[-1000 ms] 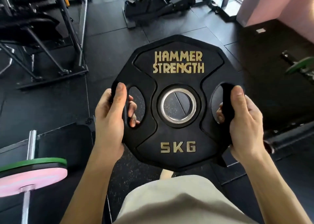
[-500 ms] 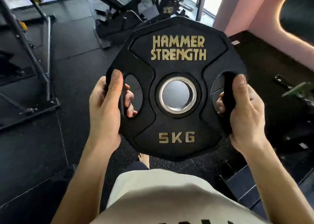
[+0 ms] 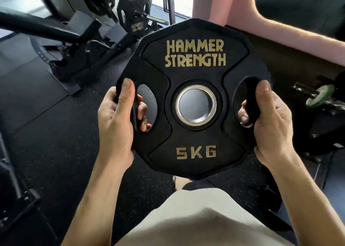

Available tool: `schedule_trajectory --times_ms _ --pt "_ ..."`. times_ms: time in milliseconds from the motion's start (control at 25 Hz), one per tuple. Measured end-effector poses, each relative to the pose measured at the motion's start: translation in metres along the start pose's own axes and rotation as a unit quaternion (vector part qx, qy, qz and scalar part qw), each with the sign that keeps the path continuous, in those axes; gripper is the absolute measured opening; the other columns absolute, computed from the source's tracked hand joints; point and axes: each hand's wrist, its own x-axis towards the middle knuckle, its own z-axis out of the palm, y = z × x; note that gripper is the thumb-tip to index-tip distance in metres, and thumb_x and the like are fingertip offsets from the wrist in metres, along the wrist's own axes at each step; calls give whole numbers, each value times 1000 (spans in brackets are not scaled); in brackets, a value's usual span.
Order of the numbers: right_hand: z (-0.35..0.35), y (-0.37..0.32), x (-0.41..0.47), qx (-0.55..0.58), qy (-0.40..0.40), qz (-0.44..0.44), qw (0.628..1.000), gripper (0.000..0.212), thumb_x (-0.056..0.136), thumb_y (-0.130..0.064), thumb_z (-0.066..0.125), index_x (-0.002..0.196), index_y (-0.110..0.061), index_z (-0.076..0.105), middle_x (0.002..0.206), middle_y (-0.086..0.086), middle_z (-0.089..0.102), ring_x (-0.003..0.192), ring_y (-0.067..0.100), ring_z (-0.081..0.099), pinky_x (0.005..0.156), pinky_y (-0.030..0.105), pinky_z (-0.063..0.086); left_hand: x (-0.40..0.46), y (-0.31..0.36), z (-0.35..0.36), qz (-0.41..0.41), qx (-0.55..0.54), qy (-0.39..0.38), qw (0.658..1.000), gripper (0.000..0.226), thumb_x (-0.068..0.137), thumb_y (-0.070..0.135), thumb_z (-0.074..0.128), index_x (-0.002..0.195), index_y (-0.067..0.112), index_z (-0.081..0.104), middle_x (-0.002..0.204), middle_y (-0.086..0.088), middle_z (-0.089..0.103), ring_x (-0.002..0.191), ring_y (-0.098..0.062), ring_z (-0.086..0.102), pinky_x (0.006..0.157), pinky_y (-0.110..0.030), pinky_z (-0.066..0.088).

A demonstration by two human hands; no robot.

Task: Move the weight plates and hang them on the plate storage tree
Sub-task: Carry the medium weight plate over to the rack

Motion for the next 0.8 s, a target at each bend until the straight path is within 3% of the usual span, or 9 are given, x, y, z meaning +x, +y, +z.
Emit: schedule_trajectory --times_ms 480,800 --pt "108 6 265 34 56 -17 998 49 76 -67 56 71 -18 47 59 -7 50 52 10 46 49 20 39 313 -3 77 -5 5 -74 997 32 90 47 54 83 16 52 55 5 53 45 -8 46 38 -18 40" --pt "172 19 460 35 137 -11 990 45 70 -67 60 63 -24 52 59 -4 49 50 11 45 48 21 38 533 -27 154 1 -10 -137 991 29 98 37 50 79 14 50 56 5 54 42 -8 45 38 -17 38"
